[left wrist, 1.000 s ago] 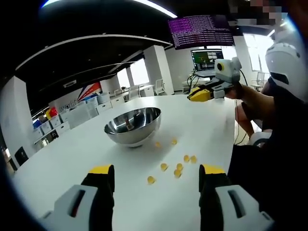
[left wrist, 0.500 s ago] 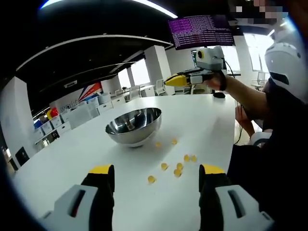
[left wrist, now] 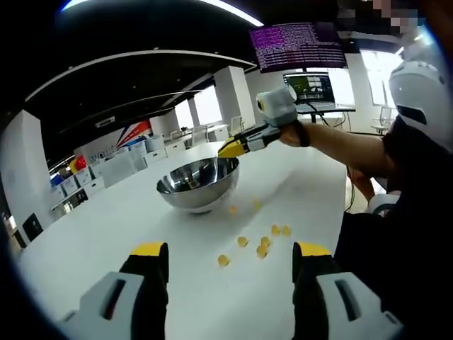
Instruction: Pick up the QQ candy scattered on the table and place it into the stainless steel bowl on the table
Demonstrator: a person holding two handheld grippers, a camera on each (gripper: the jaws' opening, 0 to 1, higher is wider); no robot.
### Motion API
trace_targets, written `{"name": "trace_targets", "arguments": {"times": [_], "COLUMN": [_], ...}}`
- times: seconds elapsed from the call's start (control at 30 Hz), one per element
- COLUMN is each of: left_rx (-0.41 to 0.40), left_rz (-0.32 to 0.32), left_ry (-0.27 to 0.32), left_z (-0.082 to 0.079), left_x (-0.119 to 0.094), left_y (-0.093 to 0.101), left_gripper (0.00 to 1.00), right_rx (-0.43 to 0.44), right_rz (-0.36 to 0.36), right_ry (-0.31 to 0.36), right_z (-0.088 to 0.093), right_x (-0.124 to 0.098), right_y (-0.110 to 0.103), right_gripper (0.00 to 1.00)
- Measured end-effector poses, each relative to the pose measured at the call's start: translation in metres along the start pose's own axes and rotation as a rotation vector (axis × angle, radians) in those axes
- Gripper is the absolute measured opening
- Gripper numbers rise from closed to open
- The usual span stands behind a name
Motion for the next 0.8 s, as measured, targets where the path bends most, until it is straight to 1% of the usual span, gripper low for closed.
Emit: {"name": "trace_targets", "arguments": {"times": [0.1,0.17,0.27,0.3,0.37,0.4,0.43,0.5,0.63,0.8], "left_rx": [-0.003,-0.004,-0.005,-0.005,-0.006,-0.006,-0.006,-0.005,-0.006,-0.006], "left_rz": [0.002,0.003,0.006,0.006,0.008,0.009,0.009,0.006,0.005,0.006], "left_ry": [0.000,0.001,-0.001,-0.001,-0.001,-0.001,0.000,0.000,0.000,0.001], "left_z": [0.001,0.002,0.003,0.003,0.003,0.003,0.003,0.003,0.003,0.003], "left_x": [0.000,0.001,0.002,0.002,0.002,0.002,0.002,0.001,0.001,0.000], "left_y": [0.000,0.000,0.001,0.001,0.001,0.001,0.001,0.000,0.000,0.001], "left_gripper": [0.71,0.71,0.71,0.71,0.71,0.71,0.71,0.71,0.71,0.71], "right_rx": [0.016,0.008,-0.006,-0.002,0.001,-0.013,-0.030,-0.035,-0.030,-0.029], "right_rz": [-0.004,-0.012,-0.009,-0.011,-0.016,-0.014,-0.002,0.002,0.000,-0.001], "right_ry": [-0.001,-0.009,-0.012,-0.011,0.008,0.027,0.032,0.037,0.055,0.065], "right_z": [0.002,0.003,0.005,0.005,0.003,0.001,0.000,-0.001,-0.005,-0.008], "right_x": [0.002,0.000,0.000,0.000,-0.001,-0.001,-0.002,-0.003,-0.004,-0.009], "right_y": [-0.002,-0.005,-0.003,-0.003,-0.006,-0.007,-0.006,-0.007,-0.007,-0.011], "right_gripper": [0.07,0.07,0.07,0.10,0.23,0.26,0.27,0.25,0.25,0.25]}}
Point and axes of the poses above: the point that each gripper's makers call its tool centre point, and the gripper's own axes: x roughly forward along the fingers, y roughly to its right, z roughly out of its underside, the point moved 7 cm from there along -x, roughly backward along the fingers, and after that the axes turned 9 degrees about x, right-handed, at the moved point
